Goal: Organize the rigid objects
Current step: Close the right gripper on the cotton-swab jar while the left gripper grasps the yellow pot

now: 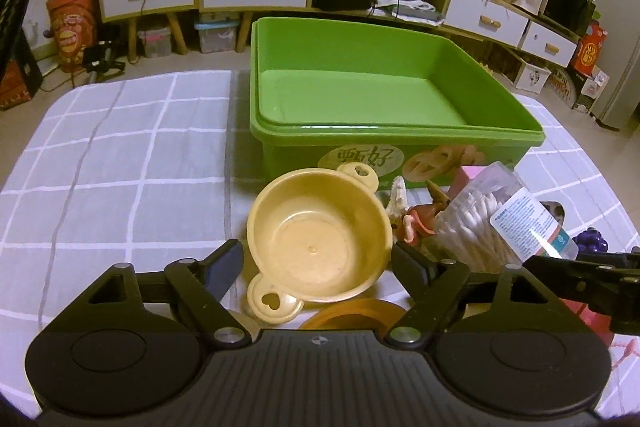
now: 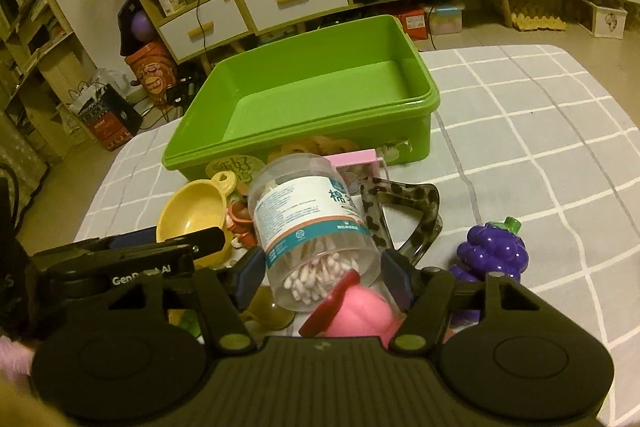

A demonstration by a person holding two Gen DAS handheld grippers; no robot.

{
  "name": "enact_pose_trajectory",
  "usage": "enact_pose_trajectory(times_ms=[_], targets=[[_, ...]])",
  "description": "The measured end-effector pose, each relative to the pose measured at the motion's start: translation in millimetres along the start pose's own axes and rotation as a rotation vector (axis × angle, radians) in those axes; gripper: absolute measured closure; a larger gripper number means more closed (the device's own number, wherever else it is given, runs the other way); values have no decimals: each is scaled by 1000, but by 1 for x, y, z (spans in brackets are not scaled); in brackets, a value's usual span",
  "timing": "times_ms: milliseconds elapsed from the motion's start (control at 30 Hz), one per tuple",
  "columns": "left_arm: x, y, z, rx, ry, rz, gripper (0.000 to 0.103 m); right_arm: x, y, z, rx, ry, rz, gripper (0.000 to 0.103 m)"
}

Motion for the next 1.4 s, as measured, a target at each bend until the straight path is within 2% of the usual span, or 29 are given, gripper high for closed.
enact_pose_trajectory(times_ms=[33, 67, 100, 233, 367, 433, 567, 600, 833, 933, 1100, 1233, 1400], targets=[[1, 0, 0, 5, -1, 3, 19, -1, 0, 0, -1, 1, -1, 72], [0, 0, -1, 8, -1, 3, 20, -1, 0, 1, 3, -5, 0, 85], [0, 0, -1, 12, 1, 8, 20, -1, 0, 1, 10, -11, 4, 90], [-2, 2, -4, 34, 18, 30, 18, -2, -1, 0, 33, -19, 7, 91], [0, 6, -5, 84, -7, 35, 18, -3, -2, -1, 33, -17, 4, 93], [1, 6, -5, 80, -7, 39, 18, -3, -2, -2, 33, -17, 4, 92], [4, 6, -6, 83, -8, 43, 18, -3, -1, -7, 50, 16, -11, 54], [5, 7, -7, 86, -8, 44, 19, -4, -2, -8, 53, 20, -20, 50], [6, 8, -7, 102, -29, 42, 30, 3, -9, -12, 37, 5, -56, 49], [5, 9, -7, 119, -25, 35, 32, 9, -11, -10, 16, -20, -74, 55], [3, 10, -7, 130, -21, 15, 33, 11, -16, -6, 12, -26, -83, 56], [0, 10, -6, 123, -17, 2, 33, 9, -15, -9, 68, -27, -63, 56], [-9, 7, -5, 113, 2, -7, 33, 1, -17, -15, 169, -60, -62, 64]])
Point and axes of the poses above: each gripper's, at about its wrist camera, not at the fingertips, and x roughly the way its jaws point, z to its left, y to its underside, the point moved 9 cm from there along x, roughly the way its jaws point, and after that the axes turned 11 degrees about -y, right-handed, at the moved point
